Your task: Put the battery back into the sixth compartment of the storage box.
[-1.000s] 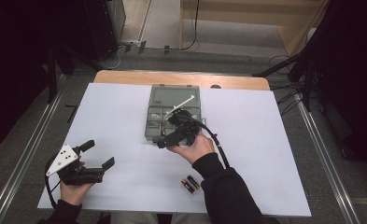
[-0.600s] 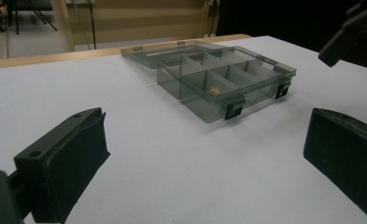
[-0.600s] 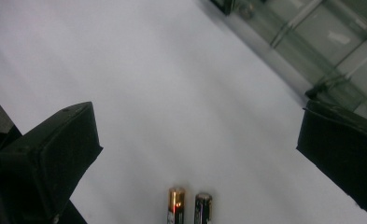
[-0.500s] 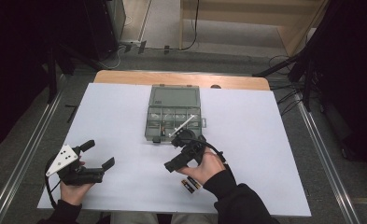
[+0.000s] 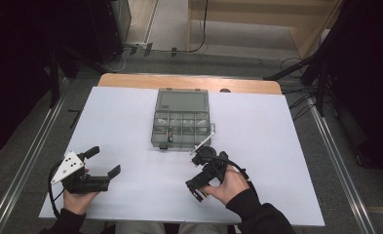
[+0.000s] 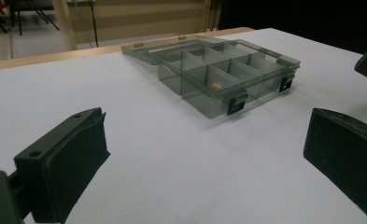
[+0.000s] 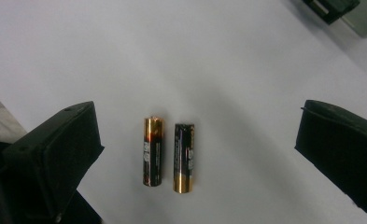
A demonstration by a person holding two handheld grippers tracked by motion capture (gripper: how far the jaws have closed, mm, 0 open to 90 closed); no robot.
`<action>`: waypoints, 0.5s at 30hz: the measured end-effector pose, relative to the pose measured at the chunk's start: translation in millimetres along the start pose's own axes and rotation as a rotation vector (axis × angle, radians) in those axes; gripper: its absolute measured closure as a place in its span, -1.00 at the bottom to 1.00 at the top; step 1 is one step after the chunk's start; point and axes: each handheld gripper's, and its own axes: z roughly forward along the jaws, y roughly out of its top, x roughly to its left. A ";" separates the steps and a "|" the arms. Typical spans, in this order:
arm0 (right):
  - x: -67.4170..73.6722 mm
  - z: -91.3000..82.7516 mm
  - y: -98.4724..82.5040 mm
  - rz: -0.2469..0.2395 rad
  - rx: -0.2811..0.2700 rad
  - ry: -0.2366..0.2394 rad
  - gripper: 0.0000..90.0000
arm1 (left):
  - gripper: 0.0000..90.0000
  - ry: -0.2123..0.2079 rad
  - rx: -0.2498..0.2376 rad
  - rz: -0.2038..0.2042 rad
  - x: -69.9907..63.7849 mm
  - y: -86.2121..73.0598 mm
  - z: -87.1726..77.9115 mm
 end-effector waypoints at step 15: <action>3.1 15.2 -16.2 -0.025 0.092 -0.044 -0.83 | -1.00 -0.003 0.001 -0.001 0.1 -0.1 0.0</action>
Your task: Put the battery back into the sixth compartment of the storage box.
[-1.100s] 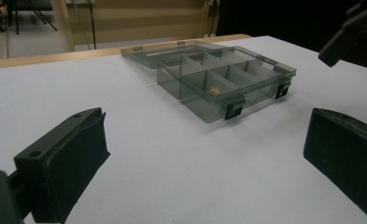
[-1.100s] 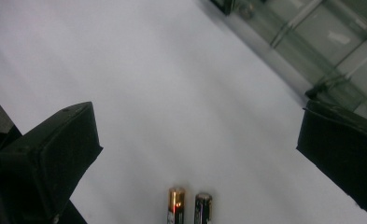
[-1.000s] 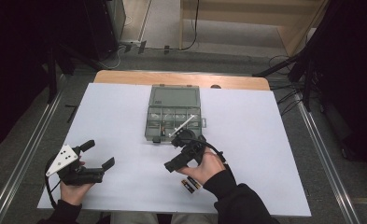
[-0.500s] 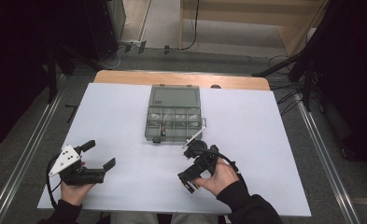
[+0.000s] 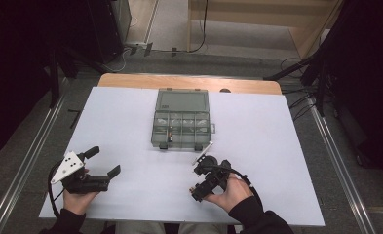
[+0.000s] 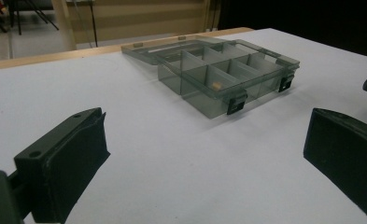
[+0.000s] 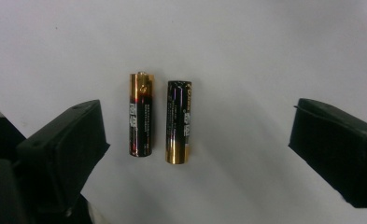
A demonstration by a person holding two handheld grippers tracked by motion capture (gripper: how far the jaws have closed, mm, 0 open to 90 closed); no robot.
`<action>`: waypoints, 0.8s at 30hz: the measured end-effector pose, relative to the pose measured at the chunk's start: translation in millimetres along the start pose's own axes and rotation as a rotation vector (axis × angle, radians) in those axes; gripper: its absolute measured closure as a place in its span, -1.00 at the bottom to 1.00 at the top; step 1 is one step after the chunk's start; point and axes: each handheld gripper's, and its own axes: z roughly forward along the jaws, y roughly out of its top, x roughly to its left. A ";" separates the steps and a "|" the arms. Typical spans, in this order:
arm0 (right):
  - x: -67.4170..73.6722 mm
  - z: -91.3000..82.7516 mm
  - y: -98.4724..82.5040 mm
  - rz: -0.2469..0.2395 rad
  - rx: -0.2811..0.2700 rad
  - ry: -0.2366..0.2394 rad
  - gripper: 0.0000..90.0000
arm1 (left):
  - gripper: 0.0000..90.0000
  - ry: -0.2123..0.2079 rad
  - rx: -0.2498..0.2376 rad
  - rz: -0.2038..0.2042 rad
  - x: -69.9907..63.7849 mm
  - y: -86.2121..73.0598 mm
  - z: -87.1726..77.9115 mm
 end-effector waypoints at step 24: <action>5.8 13.9 0.0 -0.003 0.092 -0.050 0.01 | -1.00 -0.002 0.009 0.004 -0.4 -0.4 1.0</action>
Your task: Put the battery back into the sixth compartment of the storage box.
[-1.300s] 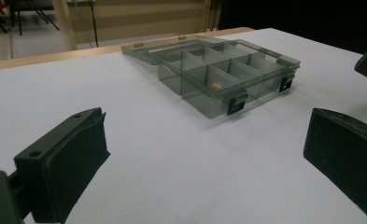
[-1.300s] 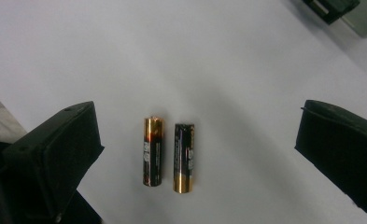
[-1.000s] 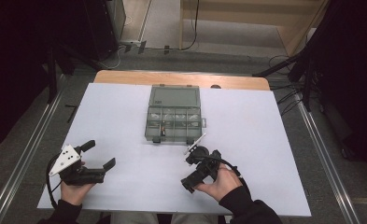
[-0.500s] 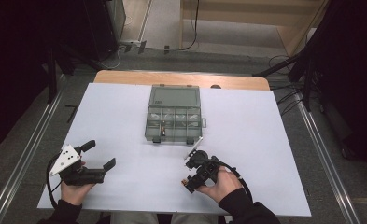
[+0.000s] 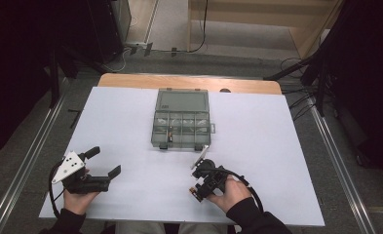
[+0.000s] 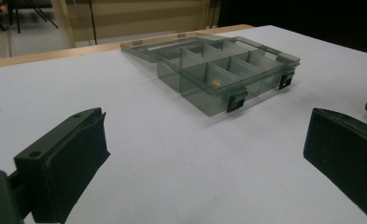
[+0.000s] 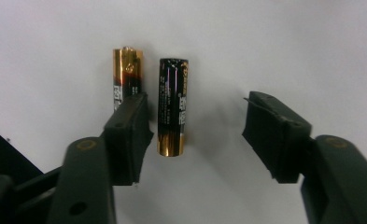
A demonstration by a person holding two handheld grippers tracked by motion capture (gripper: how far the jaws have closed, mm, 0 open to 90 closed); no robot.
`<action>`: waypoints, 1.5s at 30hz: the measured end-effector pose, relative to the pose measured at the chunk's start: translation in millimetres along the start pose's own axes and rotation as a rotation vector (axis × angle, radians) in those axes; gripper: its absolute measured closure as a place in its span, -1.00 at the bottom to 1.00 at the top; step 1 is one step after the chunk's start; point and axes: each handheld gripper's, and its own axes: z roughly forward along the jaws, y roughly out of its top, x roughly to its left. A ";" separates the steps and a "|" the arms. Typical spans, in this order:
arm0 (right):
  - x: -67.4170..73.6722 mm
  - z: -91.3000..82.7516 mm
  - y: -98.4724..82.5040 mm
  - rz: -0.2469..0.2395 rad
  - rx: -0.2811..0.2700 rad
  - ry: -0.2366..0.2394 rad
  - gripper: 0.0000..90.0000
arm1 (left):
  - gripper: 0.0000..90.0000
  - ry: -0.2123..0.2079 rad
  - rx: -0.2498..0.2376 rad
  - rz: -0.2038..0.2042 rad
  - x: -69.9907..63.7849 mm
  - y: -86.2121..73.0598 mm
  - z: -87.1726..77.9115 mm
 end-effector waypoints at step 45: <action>2.3 -27.9 39.2 0.015 -0.154 0.078 0.73 | -1.00 0.001 -0.005 0.001 0.6 0.2 -0.3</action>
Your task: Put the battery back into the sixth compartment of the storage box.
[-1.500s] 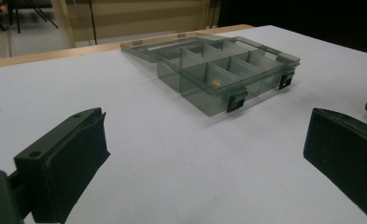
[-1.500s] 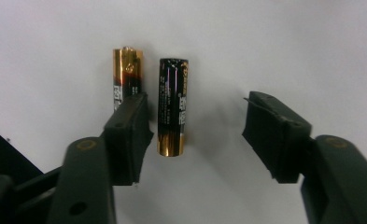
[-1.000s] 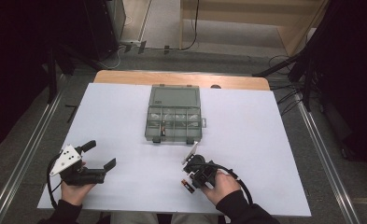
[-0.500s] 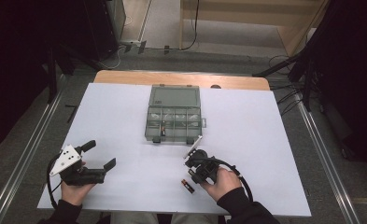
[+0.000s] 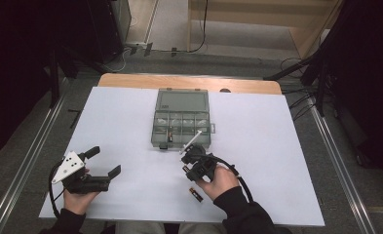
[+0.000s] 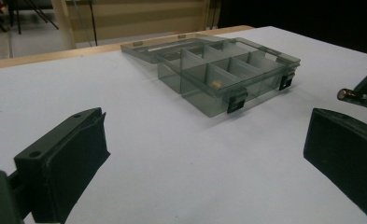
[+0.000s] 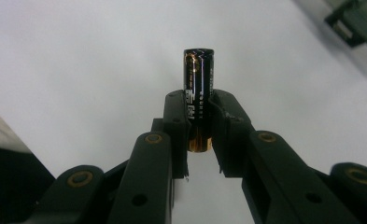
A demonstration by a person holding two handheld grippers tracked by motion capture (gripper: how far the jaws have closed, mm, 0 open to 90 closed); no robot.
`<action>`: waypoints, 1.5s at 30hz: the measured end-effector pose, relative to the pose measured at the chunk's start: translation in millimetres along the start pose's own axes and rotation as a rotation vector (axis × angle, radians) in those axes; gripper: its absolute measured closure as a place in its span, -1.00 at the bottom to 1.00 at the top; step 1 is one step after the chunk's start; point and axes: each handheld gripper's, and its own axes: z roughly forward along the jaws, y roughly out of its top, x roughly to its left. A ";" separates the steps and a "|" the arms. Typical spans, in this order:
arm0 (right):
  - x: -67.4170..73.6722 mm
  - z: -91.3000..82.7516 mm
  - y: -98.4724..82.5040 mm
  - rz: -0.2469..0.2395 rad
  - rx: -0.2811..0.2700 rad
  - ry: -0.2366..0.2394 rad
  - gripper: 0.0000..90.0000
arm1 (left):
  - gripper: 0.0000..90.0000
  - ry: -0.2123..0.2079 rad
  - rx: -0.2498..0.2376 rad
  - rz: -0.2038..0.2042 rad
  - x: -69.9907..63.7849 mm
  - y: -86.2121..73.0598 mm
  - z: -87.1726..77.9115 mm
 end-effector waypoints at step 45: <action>-51.6 9.9 52.3 0.247 -0.243 0.187 0.73 | -1.00 -0.005 0.000 -0.002 0.8 0.5 0.4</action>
